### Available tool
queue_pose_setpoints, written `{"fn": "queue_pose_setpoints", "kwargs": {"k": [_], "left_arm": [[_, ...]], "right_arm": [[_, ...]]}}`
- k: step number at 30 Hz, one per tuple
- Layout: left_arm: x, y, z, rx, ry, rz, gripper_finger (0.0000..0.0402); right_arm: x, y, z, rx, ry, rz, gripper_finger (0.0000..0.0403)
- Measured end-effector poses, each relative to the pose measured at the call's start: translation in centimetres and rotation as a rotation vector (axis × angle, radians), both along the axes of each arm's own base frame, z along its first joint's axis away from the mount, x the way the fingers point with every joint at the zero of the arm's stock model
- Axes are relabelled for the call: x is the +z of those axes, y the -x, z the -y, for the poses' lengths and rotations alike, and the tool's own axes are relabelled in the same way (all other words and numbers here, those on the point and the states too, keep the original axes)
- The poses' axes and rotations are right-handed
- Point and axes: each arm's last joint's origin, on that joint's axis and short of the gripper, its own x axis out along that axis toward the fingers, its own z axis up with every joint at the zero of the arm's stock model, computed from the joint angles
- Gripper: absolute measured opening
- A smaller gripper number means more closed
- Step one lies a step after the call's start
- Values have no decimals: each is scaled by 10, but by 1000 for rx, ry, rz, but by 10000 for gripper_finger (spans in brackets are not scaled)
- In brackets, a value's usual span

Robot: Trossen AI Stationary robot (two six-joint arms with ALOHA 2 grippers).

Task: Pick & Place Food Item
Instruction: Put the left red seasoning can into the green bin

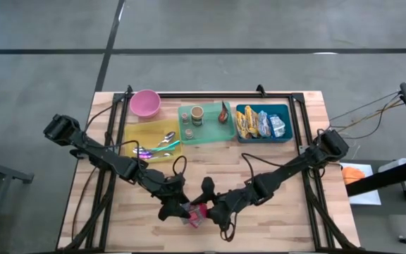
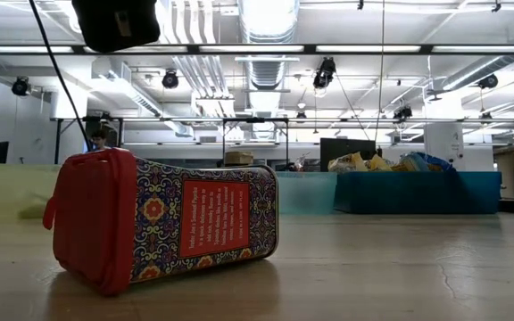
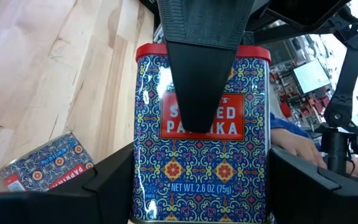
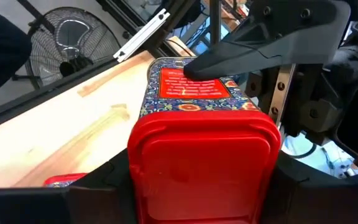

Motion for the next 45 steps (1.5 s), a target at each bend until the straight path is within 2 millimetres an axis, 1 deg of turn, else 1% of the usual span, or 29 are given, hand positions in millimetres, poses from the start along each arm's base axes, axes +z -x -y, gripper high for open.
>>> {"fn": "queue_pose_setpoints", "kwargs": {"k": [7, 9, 12, 14, 20, 24, 26, 30, 34, 36, 39, 45], "left_arm": [[0, 0, 0, -2, 1, -1, 289], [0, 0, 0, 0, 8, -6, 310], [-1, 0, 0, -1, 8, -16, 371], [-1, 0, 0, -2, 4, -13, 385], [-3, 1, -1, 8, -6, -33, 336], [-4, 1, -2, 25, -20, -49, 324], [-4, 0, -3, 40, -22, -46, 327], [-3, -1, -6, 121, -71, -16, 353], [-3, -2, -8, 269, -131, 21, 380], [-3, -3, -10, 308, -147, 33, 391], [-2, -3, -11, 315, -150, 34, 397], [-2, -4, -10, 275, -126, 30, 393]], "right_arm": [[1, 0, 0, 7, -6, -4, 205], [1, 0, 0, 2, -17, -11, 205], [1, 2, 1, -34, -80, -44, 205], [2, 3, 3, -68, -109, -57, 205], [5, 7, 6, -130, -142, -87, 205], [6, 12, 11, -211, -124, -114, 205], [8, 15, 13, -255, -134, -128, 205], [15, 22, 17, -289, -185, -156, 205], [23, 27, 18, -255, -229, -168, 205], [26, 29, 19, -230, -266, -182, 205], [32, 34, 20, -238, -322, -207, 205], [44, 50, 25, -266, -408, -274, 205]]}}
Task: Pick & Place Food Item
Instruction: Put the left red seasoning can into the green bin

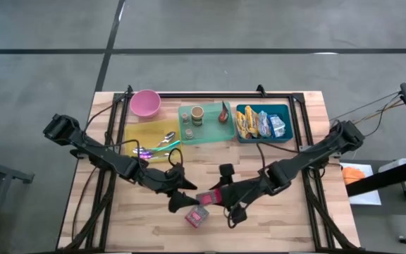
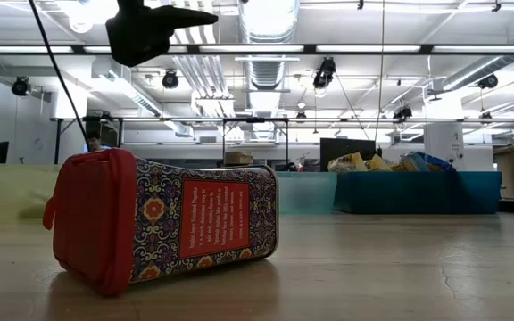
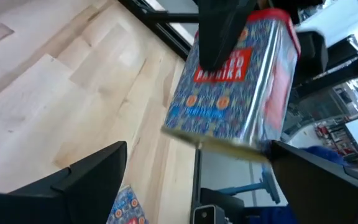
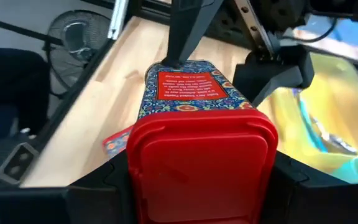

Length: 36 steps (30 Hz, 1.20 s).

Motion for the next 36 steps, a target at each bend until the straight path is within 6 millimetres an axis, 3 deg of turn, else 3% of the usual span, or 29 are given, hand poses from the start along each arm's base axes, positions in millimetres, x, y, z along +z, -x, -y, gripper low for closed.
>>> {"fn": "queue_pose_setpoints", "kwargs": {"k": [6, 13, 19, 29, 36], "left_arm": [[-7, 1, 0, -7, -20, -45, 392], [-7, 2, -1, -7, -25, -55, 392], [-6, 2, -1, -7, -22, -48, 392], [-9, 3, -1, -7, -33, -73, 392], [-11, 4, -2, -6, -39, -84, 392]], "right_arm": [[20, 13, 7, -21, -57, -13, 205], [31, 19, 34, -201, 53, -71, 205], [42, 11, 87, -365, 131, -156, 205], [35, 13, 199, -349, 67, -393, 205], [24, 10, 241, -389, 145, -430, 205]]}}
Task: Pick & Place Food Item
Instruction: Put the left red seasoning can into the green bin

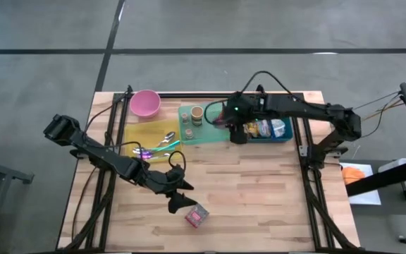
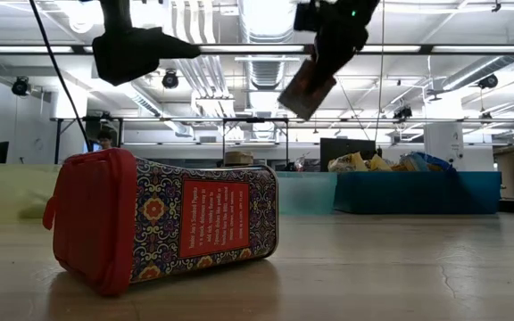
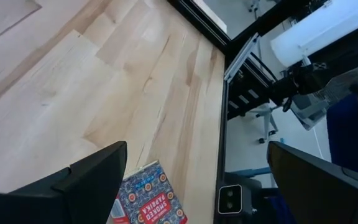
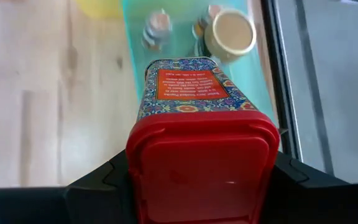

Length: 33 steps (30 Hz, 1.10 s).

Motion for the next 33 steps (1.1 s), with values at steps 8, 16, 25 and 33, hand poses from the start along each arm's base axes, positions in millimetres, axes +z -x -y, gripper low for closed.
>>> {"fn": "queue_pose_setpoints", "kwargs": {"k": [8, 16, 25, 33], "left_arm": [[-2, 1, 0, 0, -8, -16, 392], [-2, 1, 0, 0, -7, -15, 392], [-2, 1, 0, 0, -7, -15, 392], [-2, 1, 0, 0, -7, -15, 392]], "right_arm": [[-46, -24, 15, 44, -4, -195, 205], [-59, -47, 33, 54, 13, -295, 205], [-85, -69, 62, 44, -101, -515, 205], [-97, -84, 74, 46, -189, -602, 205]]}}
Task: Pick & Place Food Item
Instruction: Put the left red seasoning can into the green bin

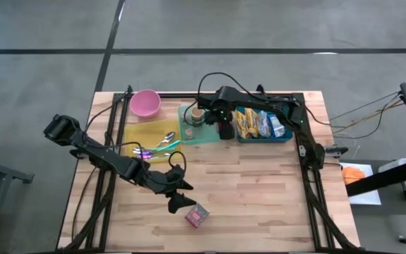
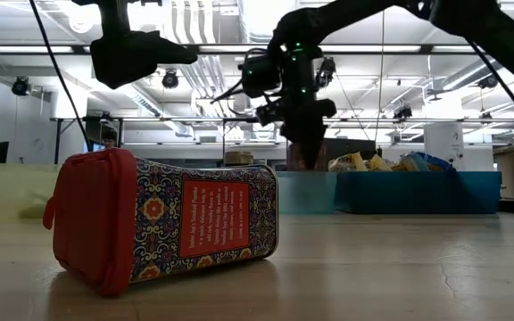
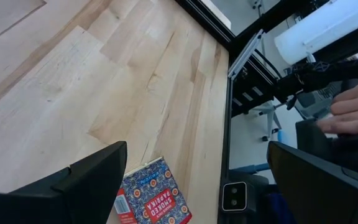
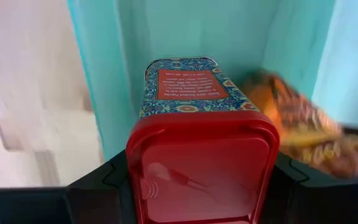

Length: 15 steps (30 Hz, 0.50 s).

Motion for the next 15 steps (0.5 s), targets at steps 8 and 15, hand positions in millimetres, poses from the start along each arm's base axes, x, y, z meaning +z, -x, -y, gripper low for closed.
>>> {"fn": "queue_pose_setpoints", "kwargs": {"k": [8, 15], "left_arm": [[0, 0, 0, 0, 0, 0, 392], [0, 0, 0, 0, 0, 0, 392]], "right_arm": [[-4, -8, 1, 10, -98, 62, 205], [-13, -8, 3, 11, -106, 73, 205]]}}
